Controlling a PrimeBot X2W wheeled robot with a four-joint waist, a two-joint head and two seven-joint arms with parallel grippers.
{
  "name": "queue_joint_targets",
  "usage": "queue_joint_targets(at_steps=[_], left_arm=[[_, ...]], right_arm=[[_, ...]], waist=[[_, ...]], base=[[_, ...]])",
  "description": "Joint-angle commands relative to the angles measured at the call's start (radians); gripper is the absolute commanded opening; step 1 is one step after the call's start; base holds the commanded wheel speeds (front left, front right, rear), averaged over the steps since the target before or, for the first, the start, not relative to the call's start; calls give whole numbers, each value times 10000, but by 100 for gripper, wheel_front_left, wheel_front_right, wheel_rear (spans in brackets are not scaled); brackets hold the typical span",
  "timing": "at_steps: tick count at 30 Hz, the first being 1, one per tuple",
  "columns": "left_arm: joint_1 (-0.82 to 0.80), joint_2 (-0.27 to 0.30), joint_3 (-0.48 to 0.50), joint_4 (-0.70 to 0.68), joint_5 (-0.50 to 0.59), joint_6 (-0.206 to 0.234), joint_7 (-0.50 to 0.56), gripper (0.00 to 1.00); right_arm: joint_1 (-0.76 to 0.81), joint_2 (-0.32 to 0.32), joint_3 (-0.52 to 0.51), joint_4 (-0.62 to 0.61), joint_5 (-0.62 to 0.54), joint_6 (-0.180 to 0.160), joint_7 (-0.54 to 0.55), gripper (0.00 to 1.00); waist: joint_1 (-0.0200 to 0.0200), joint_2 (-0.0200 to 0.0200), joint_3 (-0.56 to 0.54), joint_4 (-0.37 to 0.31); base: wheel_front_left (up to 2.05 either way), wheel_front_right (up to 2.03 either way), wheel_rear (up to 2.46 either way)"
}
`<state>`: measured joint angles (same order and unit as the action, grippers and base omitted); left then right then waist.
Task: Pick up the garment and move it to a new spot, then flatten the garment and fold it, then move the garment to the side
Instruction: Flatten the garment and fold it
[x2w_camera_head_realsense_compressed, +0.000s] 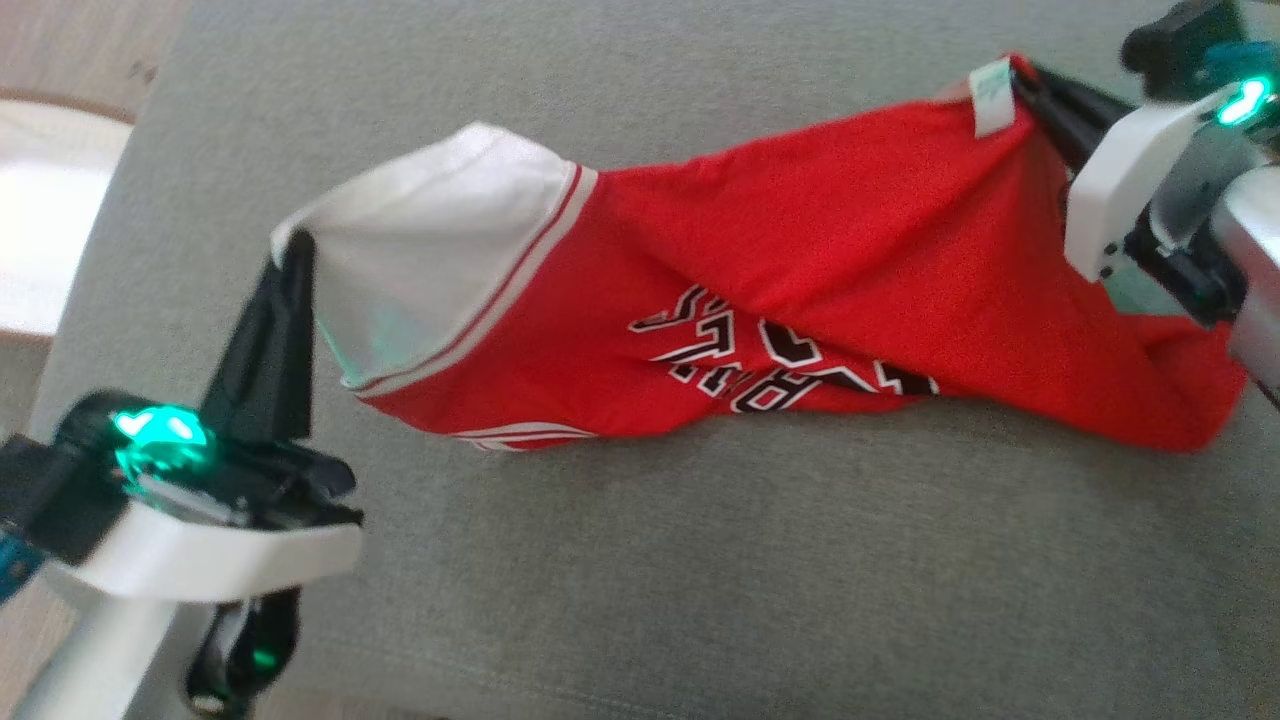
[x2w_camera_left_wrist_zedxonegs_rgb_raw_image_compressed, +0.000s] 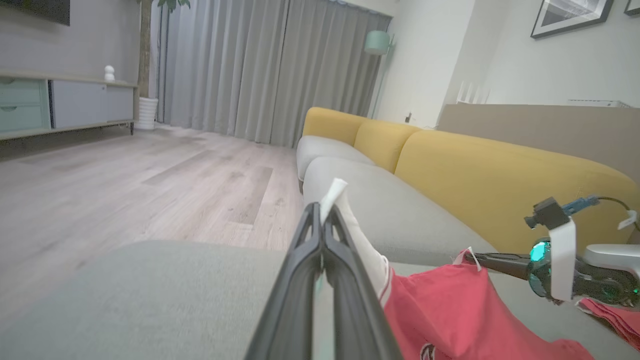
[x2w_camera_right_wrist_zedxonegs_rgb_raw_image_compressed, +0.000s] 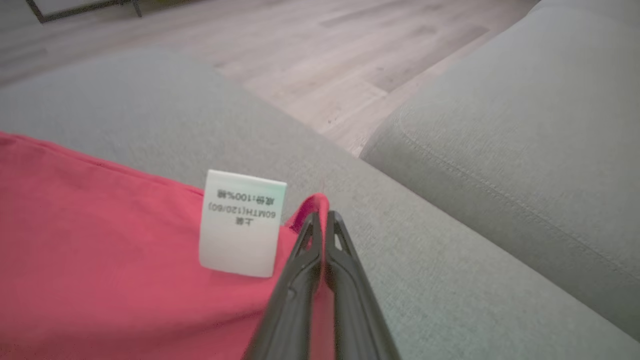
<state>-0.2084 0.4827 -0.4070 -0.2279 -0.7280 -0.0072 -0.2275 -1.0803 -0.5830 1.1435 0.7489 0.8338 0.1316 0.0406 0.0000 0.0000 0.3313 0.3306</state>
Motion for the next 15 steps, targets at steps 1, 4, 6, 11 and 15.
queue_joint_targets(at_steps=[1,4,6,11,15], left_arm=[[-605,389,641,-342,110,37,-131,0],[-1084,505,897,-458,293,-57,-189,0],[-1391,564,1078,-526,358,-97,-213,0],[-2150,735,1545,-652,309,-269,-247,0],[-2749,886,1921,-811,137,-336,-232,0]], right_arm=[[-154,-206,-253,-270,195,-9,-388,0],[-100,-337,-923,-561,909,-9,-1365,0],[-23,-401,-1338,-873,1457,-9,-1783,0],[187,-938,-2104,-1918,2510,-9,-2366,0],[420,-1556,-2616,-2810,2905,-9,-2615,0]], waist=[[0,0,-192,-286],[0,0,-524,-807],[0,0,-713,-1117],[0,0,-1237,-1922],[0,0,-1673,-2538]], base=[[0,0,0],[0,0,0],[0,0,0],[0,0,0],[0,0,0]])
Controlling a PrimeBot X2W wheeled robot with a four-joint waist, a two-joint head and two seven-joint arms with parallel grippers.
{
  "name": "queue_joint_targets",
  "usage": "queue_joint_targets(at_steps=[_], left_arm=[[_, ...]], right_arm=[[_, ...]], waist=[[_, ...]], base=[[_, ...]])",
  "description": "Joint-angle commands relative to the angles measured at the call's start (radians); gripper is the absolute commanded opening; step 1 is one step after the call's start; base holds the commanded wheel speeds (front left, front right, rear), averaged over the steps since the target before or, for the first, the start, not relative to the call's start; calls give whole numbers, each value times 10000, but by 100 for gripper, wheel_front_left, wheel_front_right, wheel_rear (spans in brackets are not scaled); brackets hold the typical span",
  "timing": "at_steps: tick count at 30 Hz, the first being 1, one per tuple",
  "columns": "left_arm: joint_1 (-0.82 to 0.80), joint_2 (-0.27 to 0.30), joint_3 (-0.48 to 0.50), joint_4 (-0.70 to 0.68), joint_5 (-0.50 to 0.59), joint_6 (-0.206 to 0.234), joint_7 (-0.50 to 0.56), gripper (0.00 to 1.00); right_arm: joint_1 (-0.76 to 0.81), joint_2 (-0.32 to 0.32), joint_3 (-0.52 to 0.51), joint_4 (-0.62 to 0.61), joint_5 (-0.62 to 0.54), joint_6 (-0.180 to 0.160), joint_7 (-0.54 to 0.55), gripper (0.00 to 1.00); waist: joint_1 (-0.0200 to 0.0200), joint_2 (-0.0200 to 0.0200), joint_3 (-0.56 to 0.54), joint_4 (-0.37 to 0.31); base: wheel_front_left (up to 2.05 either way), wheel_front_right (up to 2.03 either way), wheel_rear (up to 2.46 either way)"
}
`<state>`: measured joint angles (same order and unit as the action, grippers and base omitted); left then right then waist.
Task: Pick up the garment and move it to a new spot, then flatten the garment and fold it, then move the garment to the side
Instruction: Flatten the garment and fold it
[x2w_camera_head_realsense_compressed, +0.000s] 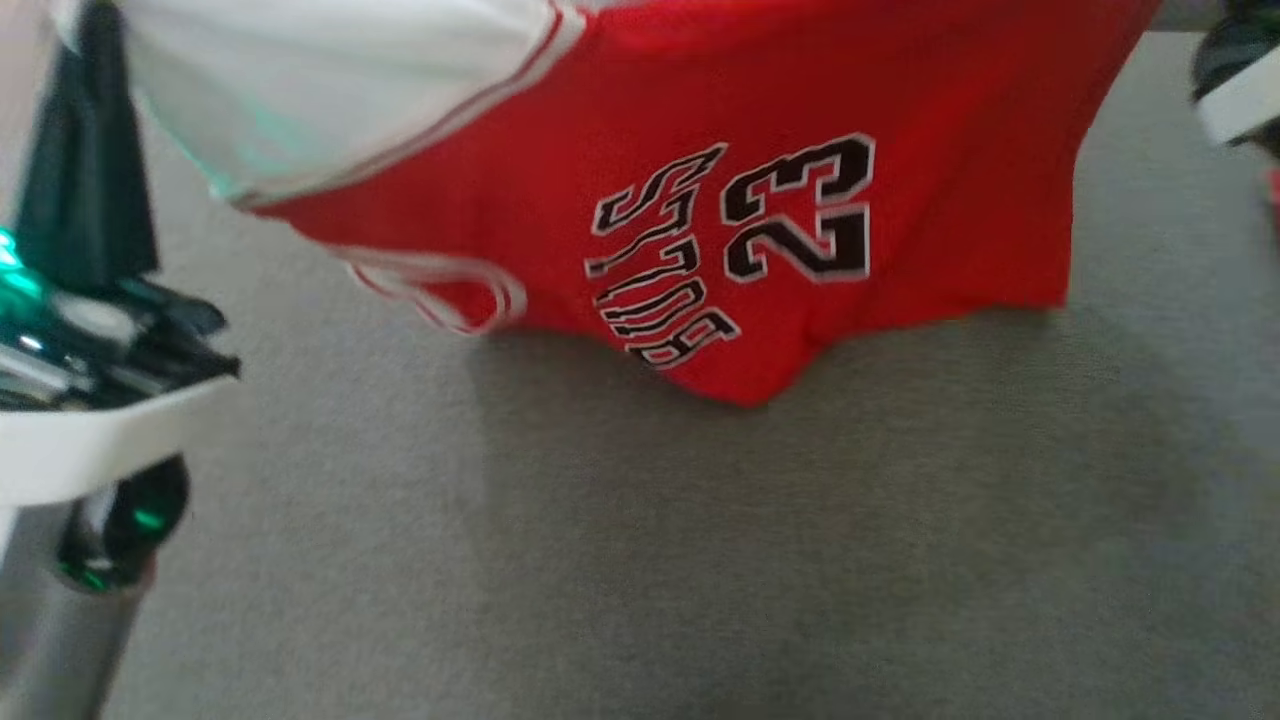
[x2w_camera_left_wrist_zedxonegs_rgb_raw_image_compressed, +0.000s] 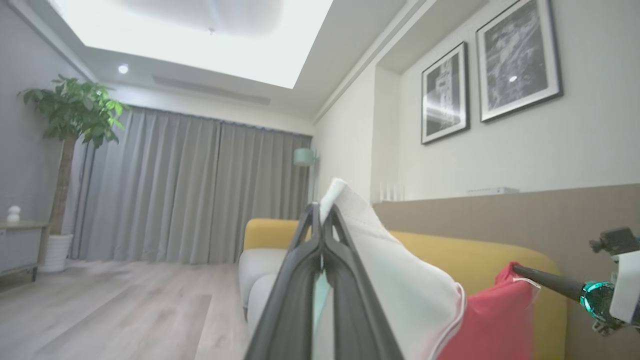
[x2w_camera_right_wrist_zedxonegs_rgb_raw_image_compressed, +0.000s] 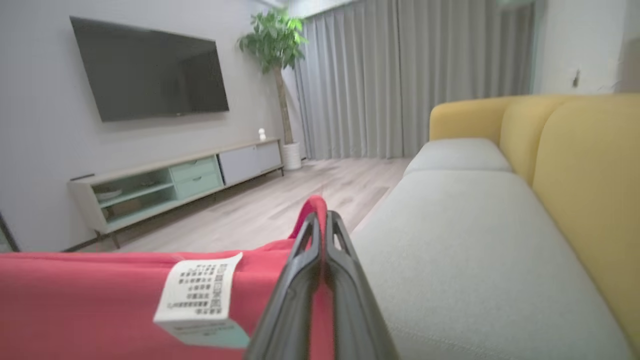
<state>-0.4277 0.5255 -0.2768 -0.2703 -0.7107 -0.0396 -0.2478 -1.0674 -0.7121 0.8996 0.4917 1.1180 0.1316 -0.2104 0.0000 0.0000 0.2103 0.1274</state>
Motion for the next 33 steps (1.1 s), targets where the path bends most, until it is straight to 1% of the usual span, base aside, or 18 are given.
queue_joint_targets(at_steps=[1,6,9,11,12,13,15,17,18,20,23,26,27,28,31,33], left_arm=[[-681,485,706,-453,-100,-7,-7,0],[-1208,632,991,-782,-531,21,366,0],[-1275,667,930,-1063,-1104,3,928,0],[-1027,772,617,-1320,-1490,-61,1539,0],[-833,912,390,-1503,-1501,-132,1809,0],[-833,912,390,-1503,-1501,-132,1809,0],[-301,1065,40,-1762,-1383,-112,2085,0],[327,1037,-241,-1830,-1233,-34,2044,0],[659,950,-354,-1769,-1194,10,1921,0],[1279,821,-547,-1532,-1029,44,1586,0],[2017,655,-961,-1079,-644,-35,1080,0],[2450,438,-1284,-588,-395,-109,659,0],[2539,347,-1356,-438,-361,-128,554,0],[2598,282,-1425,-299,-312,-159,472,0],[2647,124,-1609,43,-150,-258,303,0],[2628,44,-1679,199,-106,-311,239,0]], right_arm=[[373,-417,-344,-433,132,-9,-156,0],[960,-1184,-1206,-1387,582,-9,-220,0],[1447,-1769,-1625,-1820,682,-9,92,0],[1987,-2151,-1855,-2095,712,-9,432,0],[2351,-2345,-1969,-2225,699,-9,587,0],[2351,-2345,-1969,-2225,699,-9,587,0],[3263,-2680,-2173,-2384,533,-9,820,0],[4364,-2823,-2445,-2237,200,-9,832,0],[4958,-2736,-2601,-2100,10,-9,755,0],[6169,-2262,-2959,-1850,-239,-9,574,0],[7728,-1254,-3615,-1467,-876,-9,299,0],[8852,-86,-4387,-1174,-1700,-9,290,1],[9142,259,-4690,-1123,-1998,-9,308,37],[9402,582,-4977,-1123,-2300,-9,387,100],[10174,1318,-5831,-1481,-2940,-9,972,100],[10762,1462,-6274,-2107,-3286,-9,1590,100]], waist=[[0,0,-568,-650],[0,0,-1057,-1287],[0,0,-1199,-1596],[0,0,-1139,-1737],[0,0,-1037,-1786],[0,0,-1037,-1786],[0,0,-736,-1844],[0,0,-387,-1831],[0,0,-233,-1808],[0,0,64,-1752],[0,0,398,-1633],[0,0,556,-1539],[0,0,575,-1514],[0,0,587,-1494],[0,0,554,-1430],[0,0,518,-1391]], base=[[0,0,0],[0,0,0],[0,0,0],[0,0,0],[0,0,0],[0,0,0],[0,0,0],[0,0,0],[0,0,0],[0,0,0],[0,0,0],[0,0,0],[0,0,0],[0,0,0],[0,0,0],[0,0,0]])
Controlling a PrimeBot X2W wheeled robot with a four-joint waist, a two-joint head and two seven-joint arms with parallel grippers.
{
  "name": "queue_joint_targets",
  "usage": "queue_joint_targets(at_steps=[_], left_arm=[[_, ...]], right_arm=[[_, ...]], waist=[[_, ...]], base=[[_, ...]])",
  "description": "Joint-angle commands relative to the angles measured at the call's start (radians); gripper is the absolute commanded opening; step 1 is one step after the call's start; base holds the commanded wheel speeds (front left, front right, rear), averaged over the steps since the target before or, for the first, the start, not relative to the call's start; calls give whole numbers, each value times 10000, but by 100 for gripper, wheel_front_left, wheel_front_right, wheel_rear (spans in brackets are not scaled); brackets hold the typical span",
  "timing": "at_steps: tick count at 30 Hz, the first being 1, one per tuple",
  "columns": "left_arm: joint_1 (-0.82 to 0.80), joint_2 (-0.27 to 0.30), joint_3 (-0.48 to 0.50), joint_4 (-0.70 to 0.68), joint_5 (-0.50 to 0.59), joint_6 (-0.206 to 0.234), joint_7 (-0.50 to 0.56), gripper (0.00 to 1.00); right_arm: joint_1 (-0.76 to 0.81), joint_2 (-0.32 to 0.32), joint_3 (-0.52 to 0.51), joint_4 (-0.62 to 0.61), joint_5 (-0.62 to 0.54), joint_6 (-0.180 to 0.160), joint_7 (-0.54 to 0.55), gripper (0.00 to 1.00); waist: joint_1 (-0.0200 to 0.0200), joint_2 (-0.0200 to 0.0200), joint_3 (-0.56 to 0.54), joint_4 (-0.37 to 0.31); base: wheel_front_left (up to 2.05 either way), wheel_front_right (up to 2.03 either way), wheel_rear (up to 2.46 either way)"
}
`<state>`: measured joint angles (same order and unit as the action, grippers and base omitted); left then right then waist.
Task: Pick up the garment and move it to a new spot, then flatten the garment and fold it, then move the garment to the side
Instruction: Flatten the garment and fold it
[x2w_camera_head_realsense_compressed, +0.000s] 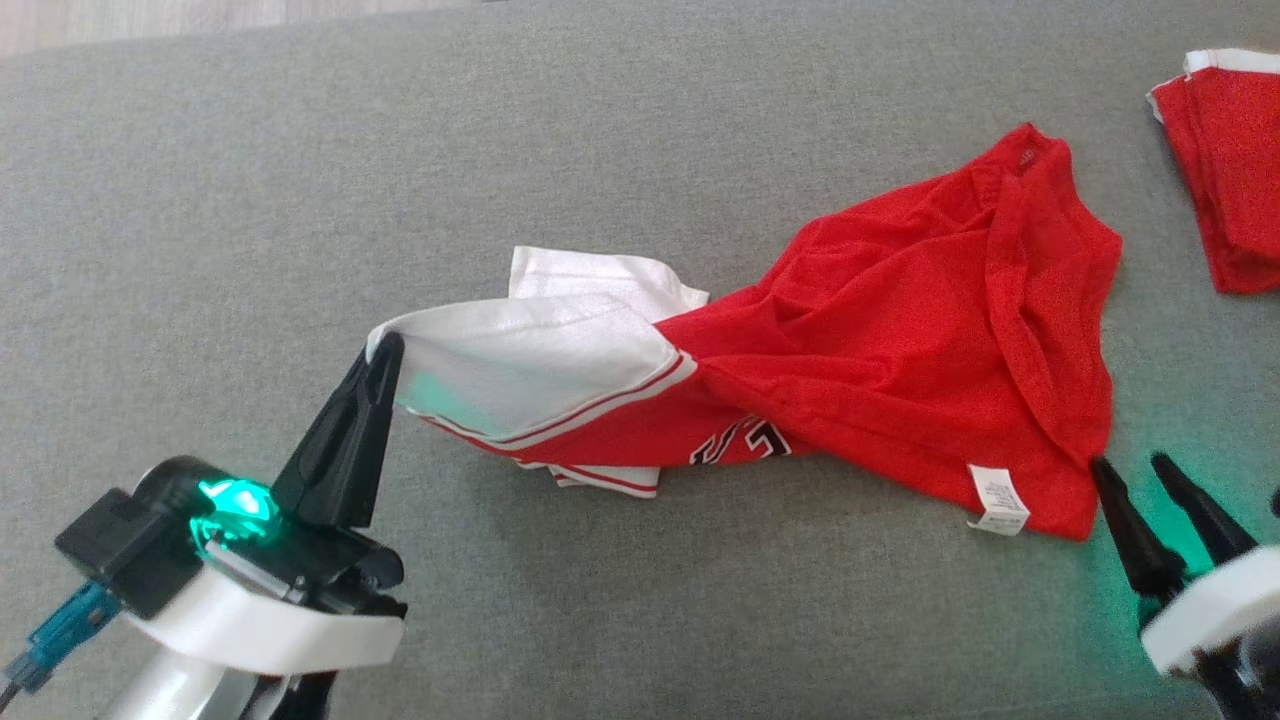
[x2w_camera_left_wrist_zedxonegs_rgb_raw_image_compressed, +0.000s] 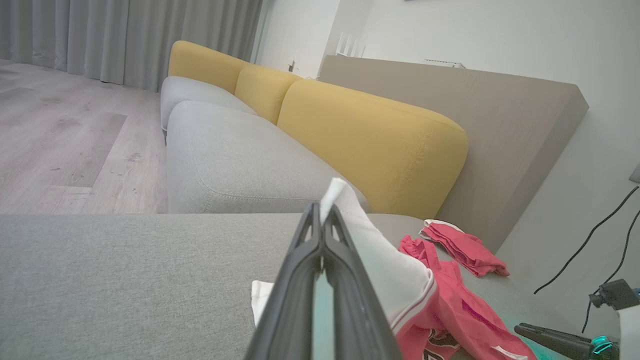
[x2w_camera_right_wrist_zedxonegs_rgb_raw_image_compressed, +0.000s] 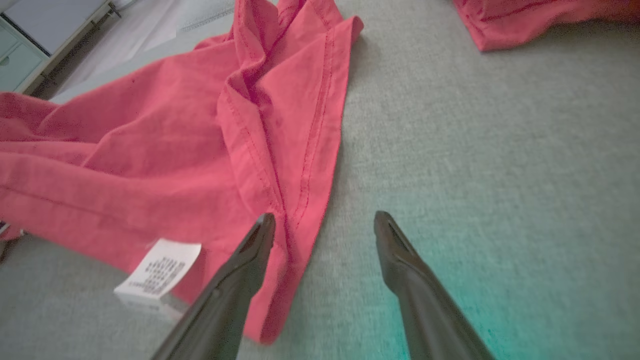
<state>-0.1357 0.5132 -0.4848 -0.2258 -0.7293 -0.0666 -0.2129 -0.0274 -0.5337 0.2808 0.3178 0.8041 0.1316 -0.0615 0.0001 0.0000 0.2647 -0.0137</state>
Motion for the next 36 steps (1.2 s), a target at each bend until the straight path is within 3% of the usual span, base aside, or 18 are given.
queue_joint_targets(at_steps=[1,8,12,23,36], left_arm=[[-302,136,379,-182,92,-61,-135,0],[-339,-64,213,158,149,-200,-265,0],[-382,-204,50,297,204,-276,-312,0],[-542,-321,-239,502,295,-388,-351,0],[-531,-214,-186,408,248,-301,-350,0]], right_arm=[[662,-311,-330,-742,-306,-9,400,100],[2409,-92,-1580,-3719,-1228,-9,2214,100],[2811,389,-2106,-4557,-1978,-9,2826,100],[2299,1696,-2806,-3975,-4242,-9,3435,100],[1931,2510,-3077,-3420,-4772,-9,3473,100]], waist=[[-1,0,-44,33],[-1,0,-183,196],[-1,0,-204,343],[-1,0,-279,648],[-1,0,-273,563]], base=[[0,0,0],[0,0,0],[0,0,0],[0,0,0],[0,0,0]])
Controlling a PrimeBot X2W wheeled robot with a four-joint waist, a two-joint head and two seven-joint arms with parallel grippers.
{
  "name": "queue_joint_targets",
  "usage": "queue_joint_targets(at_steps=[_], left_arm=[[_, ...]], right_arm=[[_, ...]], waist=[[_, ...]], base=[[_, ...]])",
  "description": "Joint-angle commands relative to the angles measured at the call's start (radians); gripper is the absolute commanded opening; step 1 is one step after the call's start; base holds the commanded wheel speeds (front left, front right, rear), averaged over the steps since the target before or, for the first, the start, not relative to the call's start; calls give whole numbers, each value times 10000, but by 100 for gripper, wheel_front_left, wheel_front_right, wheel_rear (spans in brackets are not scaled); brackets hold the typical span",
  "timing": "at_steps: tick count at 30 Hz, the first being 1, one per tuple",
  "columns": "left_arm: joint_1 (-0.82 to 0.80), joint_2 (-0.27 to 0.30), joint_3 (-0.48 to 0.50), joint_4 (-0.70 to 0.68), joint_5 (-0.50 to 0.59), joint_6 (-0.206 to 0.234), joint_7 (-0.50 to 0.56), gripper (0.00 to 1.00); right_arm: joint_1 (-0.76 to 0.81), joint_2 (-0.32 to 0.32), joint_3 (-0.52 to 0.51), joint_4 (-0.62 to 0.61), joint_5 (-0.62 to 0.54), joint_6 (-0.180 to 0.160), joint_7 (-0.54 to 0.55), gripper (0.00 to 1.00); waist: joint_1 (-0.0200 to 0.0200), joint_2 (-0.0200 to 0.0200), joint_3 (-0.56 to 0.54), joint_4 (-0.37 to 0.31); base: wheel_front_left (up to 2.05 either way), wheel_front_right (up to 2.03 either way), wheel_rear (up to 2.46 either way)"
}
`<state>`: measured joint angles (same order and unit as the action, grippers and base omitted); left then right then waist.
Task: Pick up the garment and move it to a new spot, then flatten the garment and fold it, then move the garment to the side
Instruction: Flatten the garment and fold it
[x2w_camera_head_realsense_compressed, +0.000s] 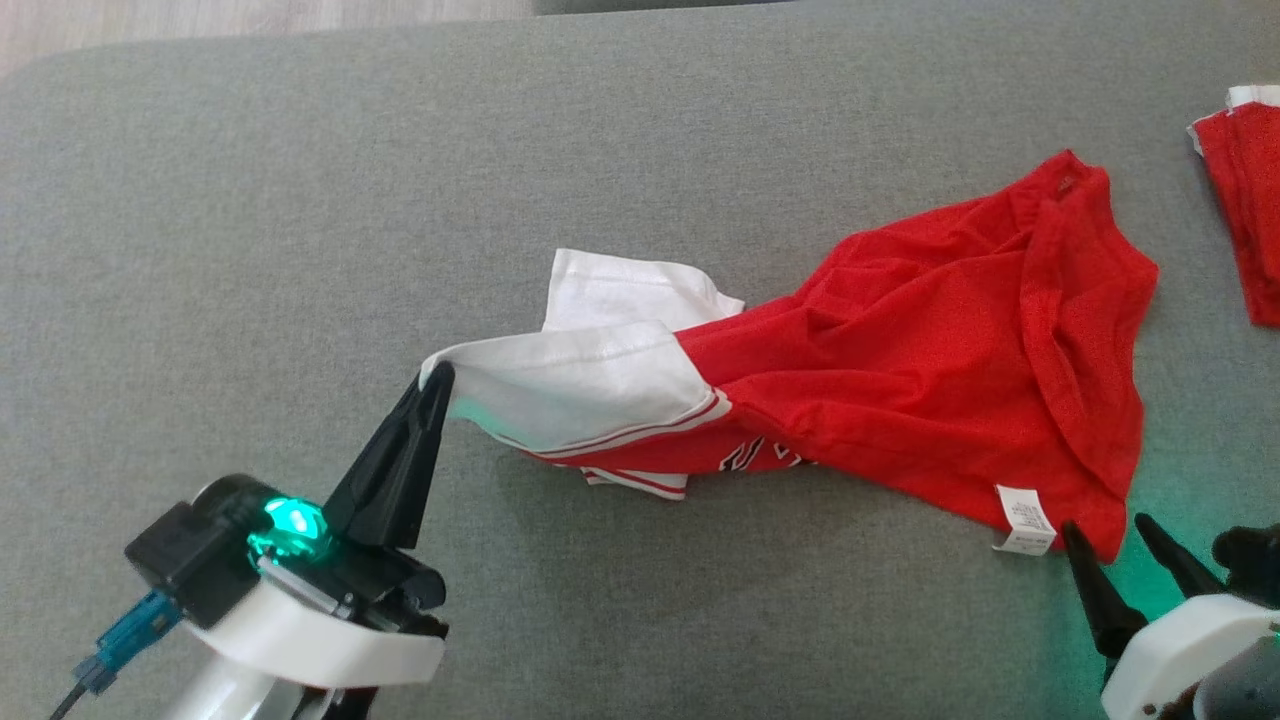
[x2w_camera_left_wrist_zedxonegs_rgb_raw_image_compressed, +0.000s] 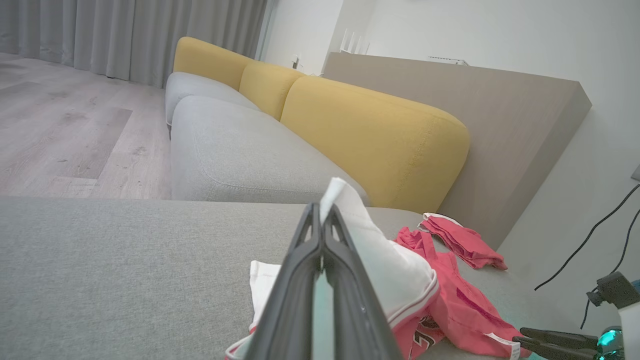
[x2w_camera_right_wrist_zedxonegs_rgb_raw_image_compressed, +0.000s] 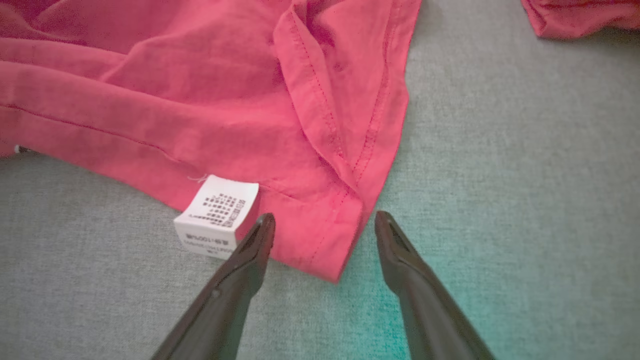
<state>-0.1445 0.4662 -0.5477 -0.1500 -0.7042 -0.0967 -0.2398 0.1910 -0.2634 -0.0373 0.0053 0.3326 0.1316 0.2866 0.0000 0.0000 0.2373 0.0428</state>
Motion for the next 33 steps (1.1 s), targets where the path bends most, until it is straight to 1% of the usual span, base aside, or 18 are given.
queue_joint_targets(at_steps=[1,4,5,7,9,10,13,14,16,17,18,19,26,29,30,31,32,33], left_arm=[[-442,263,449,-367,-6,9,-82,0],[-453,275,441,-404,-15,13,-78,0],[-458,279,434,-412,-15,14,-75,0],[-467,285,427,-421,-20,15,-73,0],[-469,296,426,-424,-25,18,-74,0],[-467,302,426,-424,-25,21,-75,0],[-431,339,428,-420,-29,39,-78,0],[-420,350,437,-419,-33,47,-80,0],[-400,371,462,-421,-45,63,-84,0],[-389,382,477,-423,-50,73,-87,0],[-378,390,494,-429,-54,84,-90,0],[-368,397,511,-436,-59,95,-93,0],[-395,387,749,-479,-2,133,-143,0],[-458,509,922,-544,80,109,-161,0],[-458,509,922,-544,80,109,-161,0],[-570,657,1037,-650,149,83,-166,0],[-570,657,1037,-650,149,83,-166,0],[-658,752,1104,-732,189,73,-164,0]], right_arm=[[-300,-125,86,-240,1,-9,1,100],[-439,32,98,-51,182,-9,97,100],[-498,62,115,9,227,-9,74,97],[-611,87,130,152,259,-9,18,95],[-725,96,167,267,287,-9,-93,89],[-770,99,178,329,294,-9,-137,83],[-871,91,252,500,373,-9,-202,51],[-875,82,260,531,387,-9,-205,46],[-844,99,228,599,435,-9,-171,34],[-821,96,234,611,454,-9,-148,31],[-808,99,229,610,478,-9,-144,22],[-800,97,228,610,495,-9,-152,0],[-813,-11,145,266,827,-9,-582,0],[-858,-203,44,-345,1525,-9,-680,0],[-858,-203,44,-345,1525,-9,-680,0],[-935,-528,-77,-987,2040,-9,-702,0],[-935,-528,-77,-987,2040,-9,-702,0],[-1000,-691,-210,-1336,2302,-9,-710,0]], waist=[[0,0,7,-13],[0,0,25,-20],[0,0,30,-16],[0,0,36,-7],[0,0,36,9],[0,0,33,19],[0,0,0,64],[0,0,-11,75],[0,0,-33,90],[0,0,-45,90],[0,0,-50,87],[0,0,-53,76],[0,0,-156,3],[0,0,-294,-74],[0,0,-294,-74],[0,0,-409,-146],[0,0,-409,-146],[0,0,-465,-185]], base=[[0,0,0],[0,0,0],[0,0,0],[0,0,0],[0,0,0],[0,0,0],[0,0,0],[0,0,0],[0,0,0],[0,0,0],[0,0,0],[0,0,0],[0,0,0],[0,0,0],[0,0,0],[0,0,0],[0,0,0],[0,0,0]])
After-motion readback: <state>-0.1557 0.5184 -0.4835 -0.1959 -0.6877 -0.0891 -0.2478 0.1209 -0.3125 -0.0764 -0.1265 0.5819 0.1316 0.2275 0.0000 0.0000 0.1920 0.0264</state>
